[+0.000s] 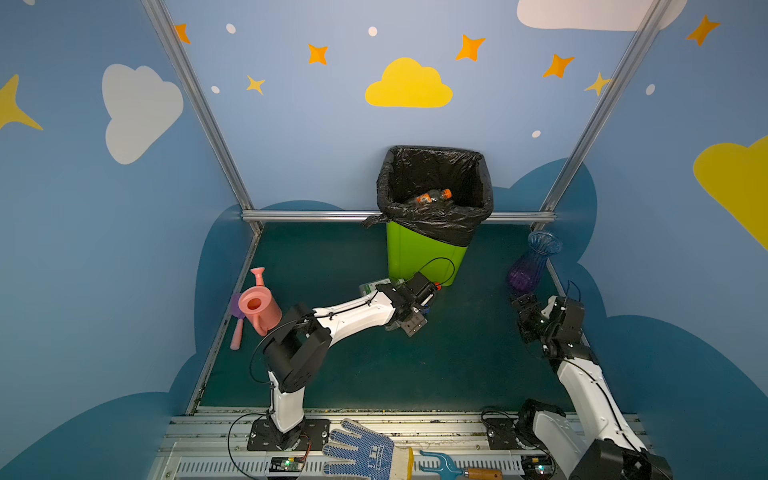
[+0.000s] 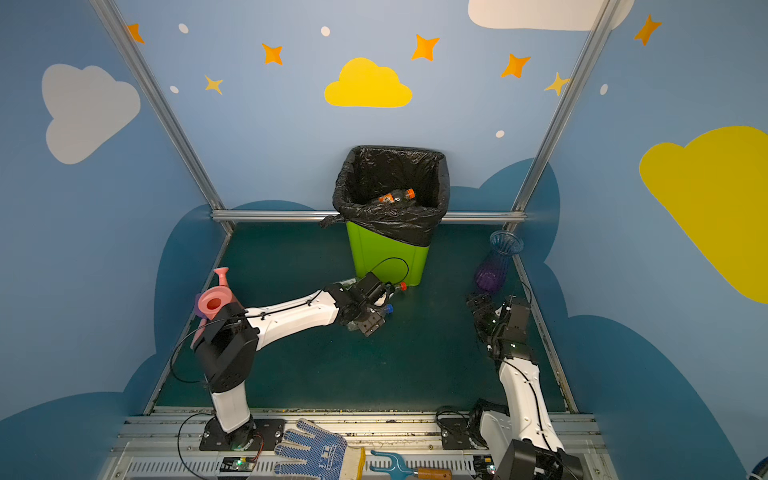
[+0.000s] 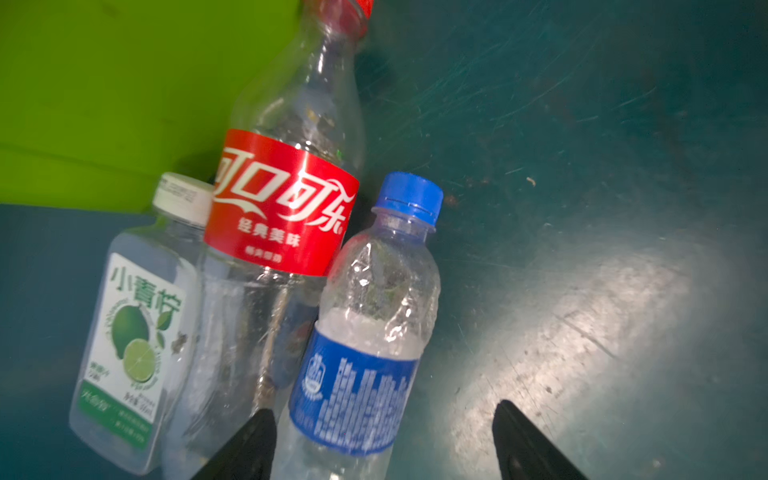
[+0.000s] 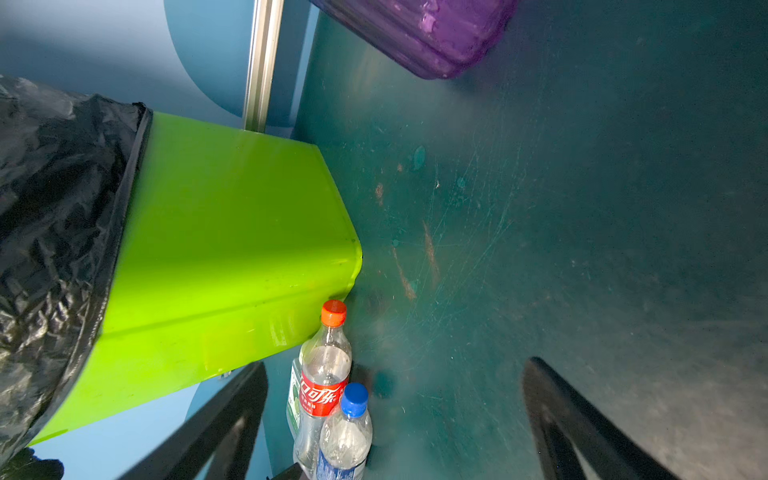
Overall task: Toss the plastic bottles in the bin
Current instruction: 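Lower the left gripper to the blue-capped blue-label bottle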
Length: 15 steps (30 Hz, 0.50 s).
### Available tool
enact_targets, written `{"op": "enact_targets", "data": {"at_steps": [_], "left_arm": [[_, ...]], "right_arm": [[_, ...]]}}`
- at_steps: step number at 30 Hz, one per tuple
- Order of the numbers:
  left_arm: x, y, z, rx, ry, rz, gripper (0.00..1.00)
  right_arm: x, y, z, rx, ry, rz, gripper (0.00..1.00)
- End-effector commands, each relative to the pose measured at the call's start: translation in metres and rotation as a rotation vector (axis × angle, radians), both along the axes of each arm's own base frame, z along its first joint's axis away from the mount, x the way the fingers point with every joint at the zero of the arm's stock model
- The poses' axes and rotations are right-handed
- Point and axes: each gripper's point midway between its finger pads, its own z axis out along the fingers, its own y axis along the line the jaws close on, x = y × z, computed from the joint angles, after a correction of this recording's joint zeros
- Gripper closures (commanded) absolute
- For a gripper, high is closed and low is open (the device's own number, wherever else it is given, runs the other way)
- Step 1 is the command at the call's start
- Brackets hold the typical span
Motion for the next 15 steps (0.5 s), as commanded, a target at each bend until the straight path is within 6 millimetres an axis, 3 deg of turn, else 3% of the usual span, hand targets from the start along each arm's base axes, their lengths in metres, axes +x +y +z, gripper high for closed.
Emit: {"op": "enact_targets", "data": {"at_steps": [1, 15], "left_arm": [[-0.003, 0.004, -0.005, 0.050, 0.033, -0.004, 0.21], [-0.003, -0.003, -0.033, 0.101, 0.105, -0.021, 0.29]], "right_arm": [[0.001, -0.002, -0.003, -0.007, 0.000, -0.014, 0.06], [0.005, -0.001, -0.006, 0.007, 0.006, -0.008, 0.06]]}}
